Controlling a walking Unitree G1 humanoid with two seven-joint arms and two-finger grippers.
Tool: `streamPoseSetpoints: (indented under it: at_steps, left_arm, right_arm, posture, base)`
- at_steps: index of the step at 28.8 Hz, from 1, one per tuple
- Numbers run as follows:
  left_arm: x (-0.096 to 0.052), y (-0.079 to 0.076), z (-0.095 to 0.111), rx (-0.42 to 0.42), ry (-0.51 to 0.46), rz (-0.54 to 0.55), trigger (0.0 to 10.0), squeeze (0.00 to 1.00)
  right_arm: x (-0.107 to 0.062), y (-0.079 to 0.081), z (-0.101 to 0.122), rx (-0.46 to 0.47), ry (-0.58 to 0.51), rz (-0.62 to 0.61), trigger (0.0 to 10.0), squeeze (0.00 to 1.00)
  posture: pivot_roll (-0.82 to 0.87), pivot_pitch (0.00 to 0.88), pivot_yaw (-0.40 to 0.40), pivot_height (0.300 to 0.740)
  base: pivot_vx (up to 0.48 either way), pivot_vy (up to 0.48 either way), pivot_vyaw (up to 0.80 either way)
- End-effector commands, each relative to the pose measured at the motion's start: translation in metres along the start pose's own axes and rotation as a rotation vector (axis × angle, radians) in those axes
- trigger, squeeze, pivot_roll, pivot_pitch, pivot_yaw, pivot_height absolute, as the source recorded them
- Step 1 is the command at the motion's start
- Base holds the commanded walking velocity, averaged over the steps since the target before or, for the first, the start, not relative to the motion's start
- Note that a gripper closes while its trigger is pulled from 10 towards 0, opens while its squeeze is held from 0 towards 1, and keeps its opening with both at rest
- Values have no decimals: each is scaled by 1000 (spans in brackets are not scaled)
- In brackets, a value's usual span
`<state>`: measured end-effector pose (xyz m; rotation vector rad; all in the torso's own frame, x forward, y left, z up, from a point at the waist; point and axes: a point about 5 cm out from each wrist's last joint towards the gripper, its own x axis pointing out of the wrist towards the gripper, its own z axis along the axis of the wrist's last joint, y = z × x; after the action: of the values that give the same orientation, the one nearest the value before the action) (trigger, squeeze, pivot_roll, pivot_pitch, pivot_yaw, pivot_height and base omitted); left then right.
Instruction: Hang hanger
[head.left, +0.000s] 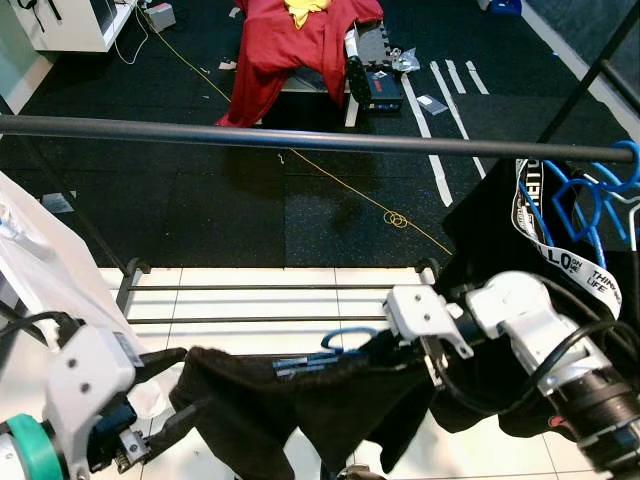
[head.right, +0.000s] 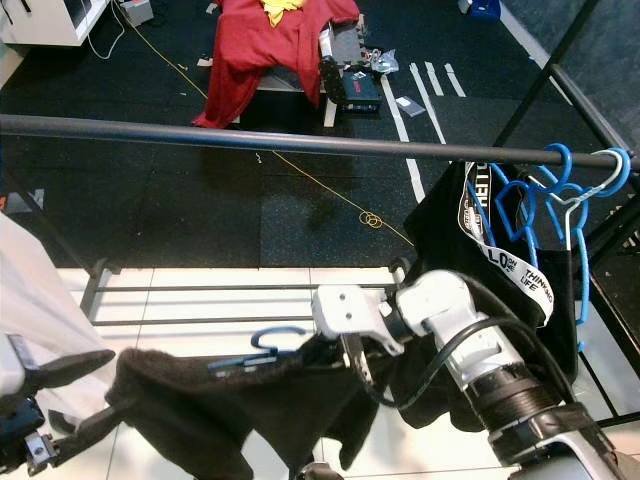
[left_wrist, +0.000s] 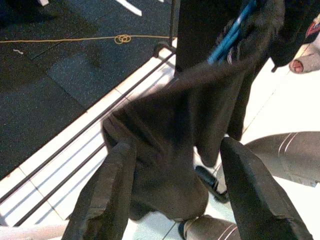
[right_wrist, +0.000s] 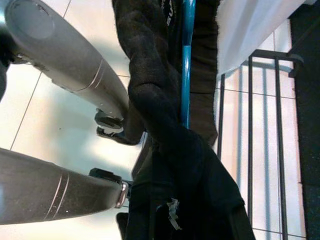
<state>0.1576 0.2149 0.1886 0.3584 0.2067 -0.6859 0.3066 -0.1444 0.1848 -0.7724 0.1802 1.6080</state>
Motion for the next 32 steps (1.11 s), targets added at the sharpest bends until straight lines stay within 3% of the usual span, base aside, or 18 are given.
streamPoseSetpoints:
  at_steps: [1,12,20,23,26,32]
  left_arm:
    - [1,-3,-4,-5,19,-11,10000,0]
    - [18,-8,7,-13,-70,-4,10000,0]
    - [26,-18,13,16,-115,-68,10000,0]
    - [26,-15,17,35,-122,-50,10000,0]
    - [13,-8,19,61,-104,-32,10000,0]
    - [12,-12,20,60,-100,-52,10000,0]
  right_arm:
    - [0,0,5,-8,-40,-2,0,0]
    - [10,-4,17,-40,-78,47,0,0]
    - [17,-5,18,-43,-79,88,0,0]
    - [17,-6,15,-31,-67,93,0,0]
    - [13,-6,5,8,-42,80,0,0]
    - [13,-5,2,19,-37,83,0,0]
  posture:
    - [39,183,17,740]
    - [41,183,6,740]
    - [41,185,0,740]
    - [35,183,1,740]
    - [35,184,-1,740]
    - [38,183,-4,740]
  base:
    - [0,0,0]
    - [0,0,0]
    - [0,0,0]
    - [0,0,0]
    - [0,0,0]
    - [0,0,0]
